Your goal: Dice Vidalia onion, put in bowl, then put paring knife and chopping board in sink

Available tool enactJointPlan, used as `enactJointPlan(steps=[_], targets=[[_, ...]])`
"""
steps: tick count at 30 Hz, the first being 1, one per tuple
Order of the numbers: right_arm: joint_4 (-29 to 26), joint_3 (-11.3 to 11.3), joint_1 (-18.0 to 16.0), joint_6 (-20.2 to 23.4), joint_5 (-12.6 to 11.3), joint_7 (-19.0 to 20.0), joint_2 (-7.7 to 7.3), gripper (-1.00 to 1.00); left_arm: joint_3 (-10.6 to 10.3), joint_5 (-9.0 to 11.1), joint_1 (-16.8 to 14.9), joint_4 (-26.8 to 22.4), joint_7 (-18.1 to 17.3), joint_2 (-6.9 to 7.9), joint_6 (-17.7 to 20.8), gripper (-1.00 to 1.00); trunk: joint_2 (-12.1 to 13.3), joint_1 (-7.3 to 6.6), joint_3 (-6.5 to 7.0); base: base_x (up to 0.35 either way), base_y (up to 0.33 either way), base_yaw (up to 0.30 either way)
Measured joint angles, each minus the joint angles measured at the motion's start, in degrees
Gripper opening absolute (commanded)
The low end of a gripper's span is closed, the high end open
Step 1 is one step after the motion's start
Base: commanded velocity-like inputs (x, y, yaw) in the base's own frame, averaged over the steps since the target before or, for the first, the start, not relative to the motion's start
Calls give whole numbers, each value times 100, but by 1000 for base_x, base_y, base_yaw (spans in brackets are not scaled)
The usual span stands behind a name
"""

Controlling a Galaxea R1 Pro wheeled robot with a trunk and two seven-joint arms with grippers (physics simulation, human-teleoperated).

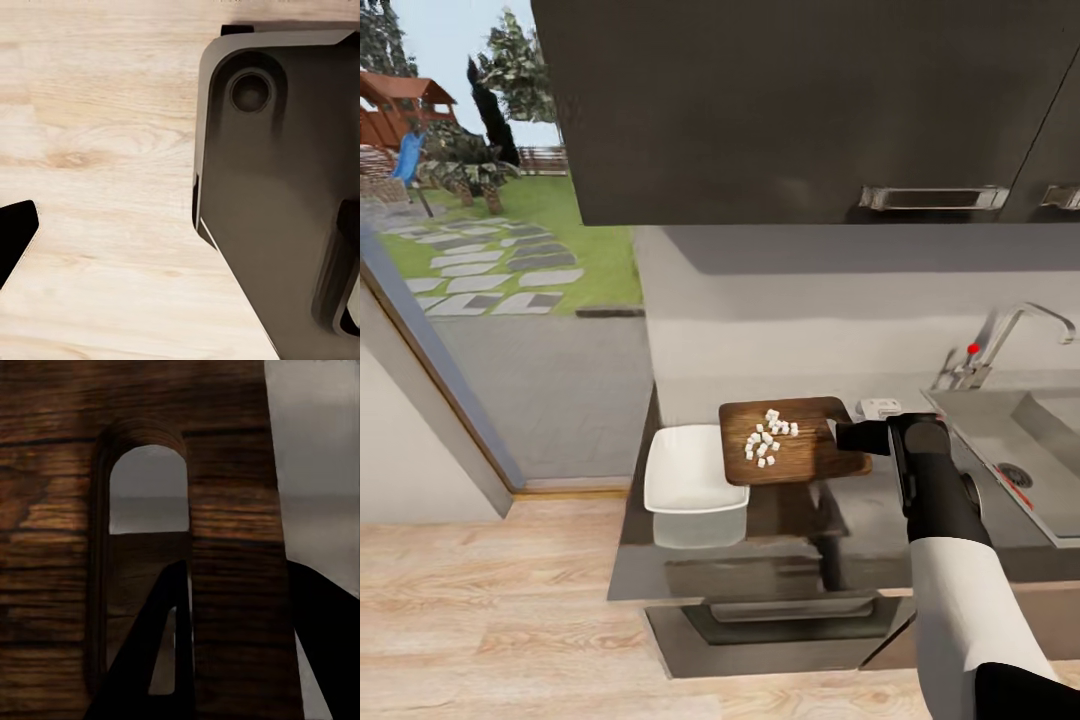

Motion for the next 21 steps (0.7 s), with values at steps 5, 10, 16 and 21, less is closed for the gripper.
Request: enactJointPlan(steps=[5, 10, 16, 21], targets=[[-1, 0, 0, 2, -1, 0, 0, -100, 0, 0, 0, 0, -1, 0, 0, 100, 0, 0, 45, 0, 208, 0], [0, 0, 0, 0, 0, 0, -1, -100, 0, -1, 0, 0, -1, 0, 0, 100, 0, -1, 90, 31, 184, 0], [0, -1, 0, 1, 0, 0, -3, -100, 0, 0, -2, 0, 0, 0, -1, 100, 0, -1, 144, 87, 261, 0], [-1, -1, 0, -1, 1, -1, 0, -100, 0, 2, 0, 0, -2, 0, 0, 100, 0, 0, 189, 71, 166, 0]])
